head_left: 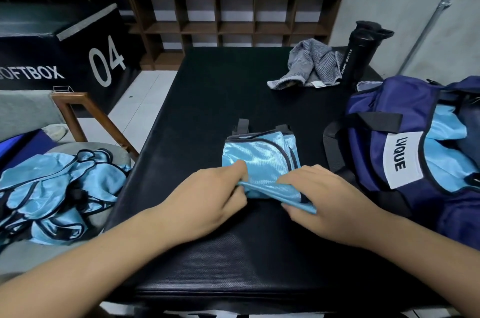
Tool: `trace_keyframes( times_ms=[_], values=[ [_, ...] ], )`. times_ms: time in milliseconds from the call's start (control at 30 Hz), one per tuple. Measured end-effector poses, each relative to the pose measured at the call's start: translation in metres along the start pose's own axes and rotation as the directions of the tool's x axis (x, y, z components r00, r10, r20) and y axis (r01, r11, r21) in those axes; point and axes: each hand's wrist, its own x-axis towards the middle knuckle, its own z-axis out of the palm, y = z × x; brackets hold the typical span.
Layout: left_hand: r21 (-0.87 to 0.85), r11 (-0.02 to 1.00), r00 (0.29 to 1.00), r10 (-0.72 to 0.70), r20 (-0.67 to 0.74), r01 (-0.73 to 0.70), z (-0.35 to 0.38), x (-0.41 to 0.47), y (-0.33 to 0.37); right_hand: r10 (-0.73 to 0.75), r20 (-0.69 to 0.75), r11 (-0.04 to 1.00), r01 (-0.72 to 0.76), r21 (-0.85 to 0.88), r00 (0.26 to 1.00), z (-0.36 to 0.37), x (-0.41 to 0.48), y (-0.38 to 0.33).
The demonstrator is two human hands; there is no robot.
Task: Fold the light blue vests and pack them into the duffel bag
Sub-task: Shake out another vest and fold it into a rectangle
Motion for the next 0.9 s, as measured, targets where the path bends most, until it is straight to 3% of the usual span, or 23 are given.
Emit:
trace_keyframes(
  times_ms=[133,233,367,633,900],
  values=[
    [-0.282,0.949,0.988,-0.155,-0.027,0.141,-0.007,-0.001,0.002,0.238,-0.085,0.933,-0.204,0.296,0.968,-0.008,0.001,-0.006],
    [-0.416,0.874,0.953,-0.299,-0.050,0.252,-0.004,0.000,0.004,0.396,-0.058,0.805,-0.316,0.502,0.916,-0.009,0.003,-0.010],
    [-0.515,0.801,0.916,-0.396,-0.070,0.307,-0.001,0.001,0.007,0.521,-0.009,0.694,-0.418,0.585,0.853,-0.004,0.007,-0.012],
    [-0.361,0.845,0.894,-0.443,-0.060,0.395,0.004,0.002,-0.002,0.625,0.019,0.669,-0.548,0.502,0.781,0.006,0.017,-0.010],
    [-0.172,0.876,0.891,-0.452,0.027,0.450,0.004,0.004,-0.018,0.639,0.035,0.698,-0.598,0.395,0.768,0.014,0.025,-0.008]
  ],
)
